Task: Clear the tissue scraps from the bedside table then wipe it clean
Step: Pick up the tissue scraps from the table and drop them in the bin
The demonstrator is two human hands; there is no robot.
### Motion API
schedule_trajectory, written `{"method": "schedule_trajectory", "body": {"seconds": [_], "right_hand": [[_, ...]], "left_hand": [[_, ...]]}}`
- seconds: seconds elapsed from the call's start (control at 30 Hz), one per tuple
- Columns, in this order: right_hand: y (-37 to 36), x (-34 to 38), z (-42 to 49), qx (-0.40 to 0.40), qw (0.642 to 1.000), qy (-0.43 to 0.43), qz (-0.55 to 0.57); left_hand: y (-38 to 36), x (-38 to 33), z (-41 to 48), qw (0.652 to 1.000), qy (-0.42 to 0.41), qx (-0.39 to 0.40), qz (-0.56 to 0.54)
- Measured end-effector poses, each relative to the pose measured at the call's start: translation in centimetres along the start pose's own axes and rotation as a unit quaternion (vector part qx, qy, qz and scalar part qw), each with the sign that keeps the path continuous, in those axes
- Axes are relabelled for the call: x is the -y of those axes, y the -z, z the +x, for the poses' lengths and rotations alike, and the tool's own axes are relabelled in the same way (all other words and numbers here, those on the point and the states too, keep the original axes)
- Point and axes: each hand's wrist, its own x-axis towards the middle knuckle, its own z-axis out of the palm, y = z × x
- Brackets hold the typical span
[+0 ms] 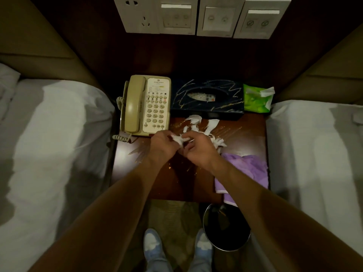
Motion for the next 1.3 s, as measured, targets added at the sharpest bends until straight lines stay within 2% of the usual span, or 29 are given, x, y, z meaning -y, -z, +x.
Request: {"method": "schedule_trajectory", "body": {"seconds": [0.07, 0.13, 0.23, 0.3, 0.37, 0.43, 0.47, 0.53, 0.63, 0.77, 0.83, 1.0, 1.1, 1.17, 1.3], "right_hand": [[0.2, 0.1, 0.1, -0.015, 0.998, 0.043, -0.034], [0.6, 0.1, 0.1, -0.069, 0.992, 0.073, -0.076], [1.5, 0.2, 0.1, -0.113, 0.986, 0.071, -0.098], [2.2, 0.2, 0.1, -0.118, 0.984, 0.067, -0.118], [3.1, -0.2, 0.4, -0.134, 0.979, 0.064, -0.136], [3.9, -0.8, 0.6, -0.139, 0.978, 0.058, -0.145], [4.2, -1.1, 0.6, -0.138, 0.977, 0.054, -0.151], [4.5, -1.7, 0.8, -0.14, 0.975, 0.05, -0.162], [4.7, -2.3, 1.1, -0.141, 0.974, 0.043, -0.174], [4.9, -2.6, 1.3, -0.131, 0.976, 0.036, -0.17], [5.0, -2.5, 1.3, -0.139, 0.977, 0.038, -0.155], [5.1, -1.7, 0.9, -0.132, 0.983, 0.036, -0.122], [5.1, -1.4, 0.5, -0.142, 0.983, 0.042, -0.109], [5.1, -0.9, 0.2, -0.146, 0.984, 0.053, -0.086], [5.1, 0.6, -0.5, -0.126, 0.989, 0.071, -0.018]], "left_hand": [[-0.3, -0.8, 0.1, 0.998, 0.026, 0.023, -0.056], [-0.8, -1.2, 0.2, 0.992, 0.033, 0.038, -0.113], [-1.6, -1.9, 0.3, 0.991, 0.023, 0.041, -0.128], [-2.2, -2.0, 0.3, 0.998, -0.029, 0.02, -0.049], [-2.9, -1.6, 0.3, 0.991, -0.115, 0.0, 0.065], [-3.6, -0.9, 0.7, 0.96, -0.183, 0.004, 0.214], [-4.0, -0.7, 0.9, 0.943, -0.19, 0.008, 0.273], [-4.5, -0.6, 1.3, 0.933, -0.18, 0.005, 0.312], [-4.6, -0.8, 1.6, 0.935, -0.177, -0.015, 0.308], [-3.8, -1.4, 1.2, 0.909, -0.203, -0.033, 0.362], [-3.4, -1.7, 1.4, 0.912, -0.219, -0.036, 0.346], [-2.1, -2.3, 2.4, 0.951, -0.173, 0.001, 0.256], [-0.8, -2.9, 2.3, 0.979, -0.142, -0.02, 0.142], [0.1, -3.6, 1.8, 0.986, -0.129, -0.019, 0.099], [0.8, -5.7, 0.6, 0.993, -0.076, 0.085, 0.013]]}}
